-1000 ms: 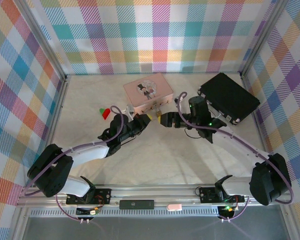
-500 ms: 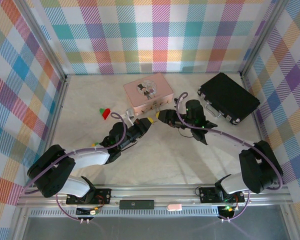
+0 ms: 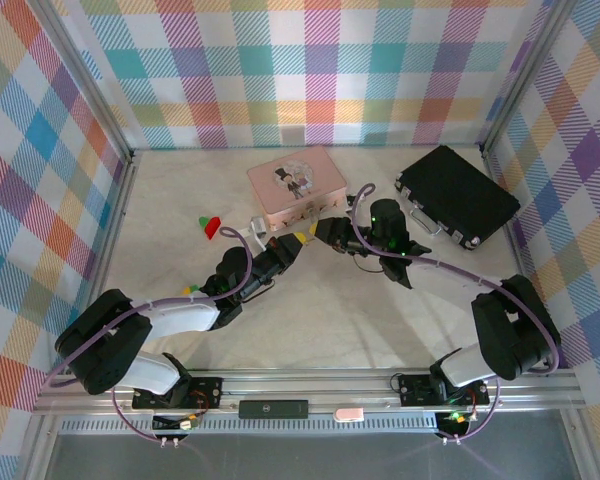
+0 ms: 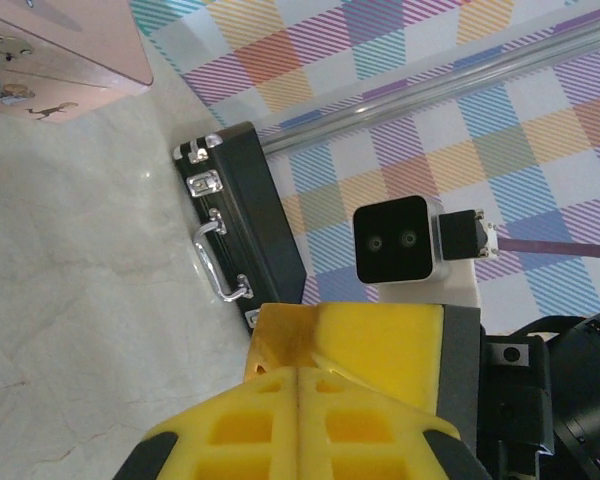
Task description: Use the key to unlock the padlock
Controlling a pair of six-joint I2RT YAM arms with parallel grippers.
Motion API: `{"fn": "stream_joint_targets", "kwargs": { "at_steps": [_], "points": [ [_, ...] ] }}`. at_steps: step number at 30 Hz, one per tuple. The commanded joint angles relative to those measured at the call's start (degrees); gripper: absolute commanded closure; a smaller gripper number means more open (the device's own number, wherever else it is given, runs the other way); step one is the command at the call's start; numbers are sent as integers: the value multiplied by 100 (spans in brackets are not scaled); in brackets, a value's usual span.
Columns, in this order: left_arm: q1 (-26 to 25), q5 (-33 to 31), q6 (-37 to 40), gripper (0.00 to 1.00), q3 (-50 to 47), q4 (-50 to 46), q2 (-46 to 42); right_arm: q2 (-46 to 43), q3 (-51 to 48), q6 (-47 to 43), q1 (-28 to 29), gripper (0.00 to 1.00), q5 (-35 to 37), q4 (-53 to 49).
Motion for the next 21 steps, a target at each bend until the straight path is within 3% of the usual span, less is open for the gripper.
{"fn": "stream_joint_targets", "kwargs": {
  "at_steps": [1, 12, 16, 21],
  "points": [
    [-55, 54, -40, 100, 55, 432, 189, 152, -14, 294, -27, 78, -305, 551],
    [-71, 86, -300, 100, 25, 905, 534, 12, -55, 211, -27, 88, -224, 427],
    [-68, 34, -324, 100, -21, 991, 487, -55, -16, -135, -27, 65, 122, -287],
    [-73, -20, -263, 100, -39, 852, 315, -59, -155, -73, -27, 60, 26, -213]
  ]
}}
